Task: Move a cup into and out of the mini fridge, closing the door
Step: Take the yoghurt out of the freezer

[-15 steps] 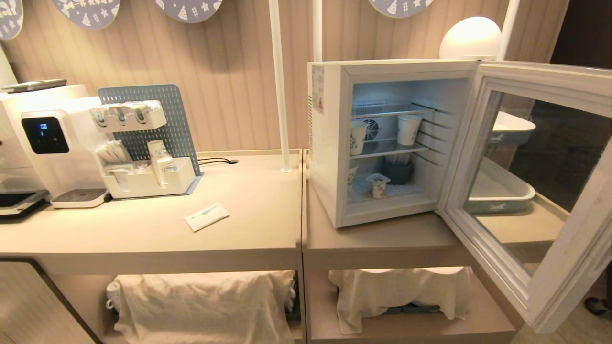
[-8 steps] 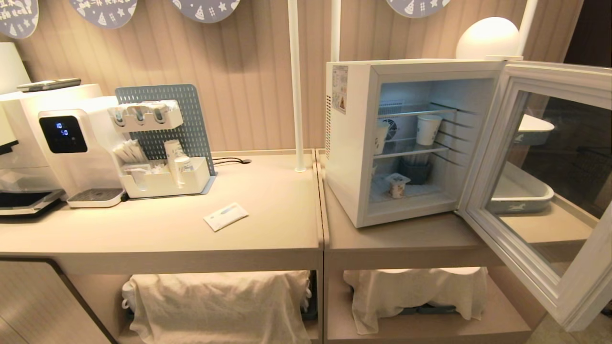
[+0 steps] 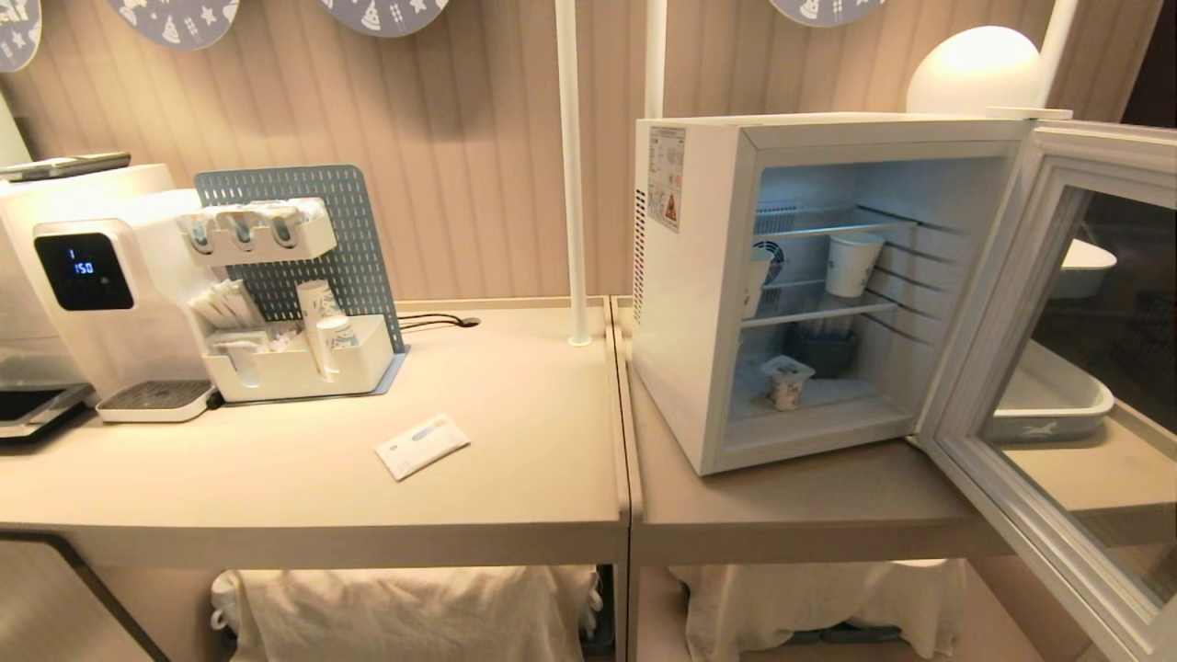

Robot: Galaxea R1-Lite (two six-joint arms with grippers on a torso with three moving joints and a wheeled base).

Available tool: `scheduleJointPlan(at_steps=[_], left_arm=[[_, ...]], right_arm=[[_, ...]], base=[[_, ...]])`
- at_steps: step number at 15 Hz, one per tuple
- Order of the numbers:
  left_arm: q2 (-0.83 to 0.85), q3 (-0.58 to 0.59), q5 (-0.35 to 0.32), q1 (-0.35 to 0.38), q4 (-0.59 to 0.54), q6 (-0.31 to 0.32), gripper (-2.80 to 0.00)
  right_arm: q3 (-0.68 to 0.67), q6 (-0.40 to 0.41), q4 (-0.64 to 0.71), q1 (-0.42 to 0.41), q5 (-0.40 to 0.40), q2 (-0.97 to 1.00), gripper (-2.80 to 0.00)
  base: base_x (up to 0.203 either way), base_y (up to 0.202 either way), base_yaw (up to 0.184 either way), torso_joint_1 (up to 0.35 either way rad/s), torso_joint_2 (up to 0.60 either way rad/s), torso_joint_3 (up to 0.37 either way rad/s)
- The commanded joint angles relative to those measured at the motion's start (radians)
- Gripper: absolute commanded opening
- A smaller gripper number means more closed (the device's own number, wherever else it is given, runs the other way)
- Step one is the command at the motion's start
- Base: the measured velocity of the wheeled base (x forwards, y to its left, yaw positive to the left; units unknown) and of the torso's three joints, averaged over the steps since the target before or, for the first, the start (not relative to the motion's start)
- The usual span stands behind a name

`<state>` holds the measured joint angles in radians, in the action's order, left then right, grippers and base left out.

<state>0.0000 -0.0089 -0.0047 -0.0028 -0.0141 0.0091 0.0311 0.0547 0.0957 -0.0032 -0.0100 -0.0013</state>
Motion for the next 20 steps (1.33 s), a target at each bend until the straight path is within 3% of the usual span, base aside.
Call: scheduleJointPlan(at_steps=[1,4,8,10,14,18,20], left_arm=[[0.000,0.000,0.000,0.001,0.000,0.000,-2.80],[0.000,0.000,0.000,0.001,0.000,-0.001,-2.80],[0.000,0.000,0.000,0.001,0.000,-0.001,-2.80],[0.000,0.000,0.000,0.000,0.000,-0.001,-2.80],[0.000,0.000,0.000,0.000,0.000,-0.001,-2.80],[0.000,0.000,0.000,0.001,0.000,-0.001,-2.80],[0.000,0.000,0.000,0.000,0.000,-0.001,-2.80]], right_arm=[[0.000,0.001,0.001,0.000,-0.001,0.001,-2.80],[0.001,0.001,0.001,0.000,-0.002,0.001,-2.80],[0.010,0.017,-0.026,0.000,-0.003,0.000,-2.80],[0.144,0.029,-0.041,0.000,-0.008,0.053,-2.80],[0.452,0.040,-0.019,0.001,-0.029,0.450,-2.80],[0.523,0.050,-0.131,0.005,-0.144,0.894,-2.80],[0.511,0.056,-0.279,0.006,-0.182,1.110,-2.80]], base=[[0.192,0.000,0.001,0.002,0.00,0.003],[0.175,0.000,0.002,0.005,0.01,0.003],[0.020,0.000,0.000,0.002,0.00,-0.001],[0.000,0.000,0.000,0.000,0.00,0.000],[0.000,0.000,0.000,0.000,0.00,0.000],[0.000,0.000,0.000,0.000,0.00,0.000],[0.000,0.000,0.000,0.000,0.00,0.000]])
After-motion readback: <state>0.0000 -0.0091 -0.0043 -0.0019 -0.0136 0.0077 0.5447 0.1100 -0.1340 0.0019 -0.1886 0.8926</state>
